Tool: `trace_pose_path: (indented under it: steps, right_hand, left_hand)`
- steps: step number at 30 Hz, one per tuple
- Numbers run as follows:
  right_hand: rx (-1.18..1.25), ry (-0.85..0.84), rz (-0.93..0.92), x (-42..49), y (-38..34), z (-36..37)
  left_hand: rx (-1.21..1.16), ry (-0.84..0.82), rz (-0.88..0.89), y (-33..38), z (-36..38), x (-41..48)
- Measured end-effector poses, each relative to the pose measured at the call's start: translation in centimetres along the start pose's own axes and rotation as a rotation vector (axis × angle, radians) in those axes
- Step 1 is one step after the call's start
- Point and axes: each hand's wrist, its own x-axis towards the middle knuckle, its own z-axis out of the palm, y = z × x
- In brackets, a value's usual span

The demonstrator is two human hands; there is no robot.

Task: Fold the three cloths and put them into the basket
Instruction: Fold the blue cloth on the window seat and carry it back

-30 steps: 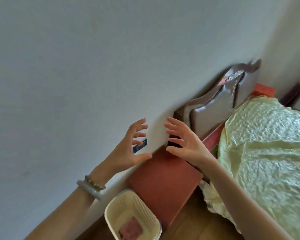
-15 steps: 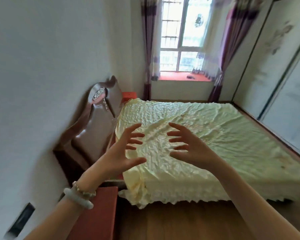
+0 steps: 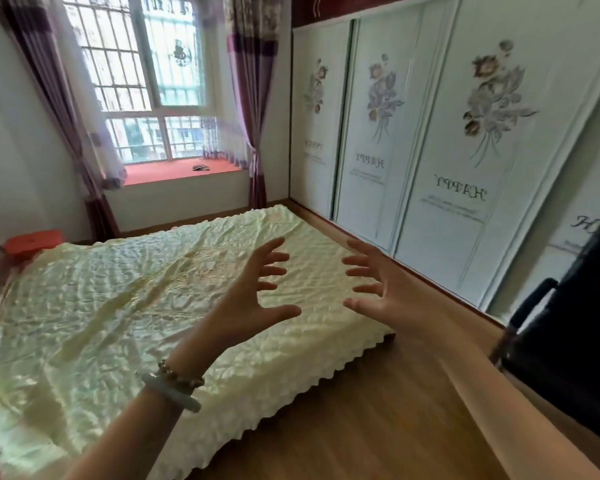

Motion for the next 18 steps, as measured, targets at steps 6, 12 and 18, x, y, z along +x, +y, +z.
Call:
trace_pose_path:
  steps: [6, 12, 18]
  right_hand:
    - [-0.020, 0.139, 0.081, 0.6, 7.1, -9.5]
    - [0.001, 0.271, 0.157, 2.2, 14.3, -16.2]
    - [-0.017, 0.353, 0.204, 6.6, 22.1, -22.8]
  left_hand:
    - [-0.070, -0.123, 0.044, -0.5, 9.2, 9.0]
    - [-0.100, -0.225, 0.091, -2.6, 16.4, 18.0]
    - [-0.161, -0.294, 0.140, -6.3, 23.7, 28.6]
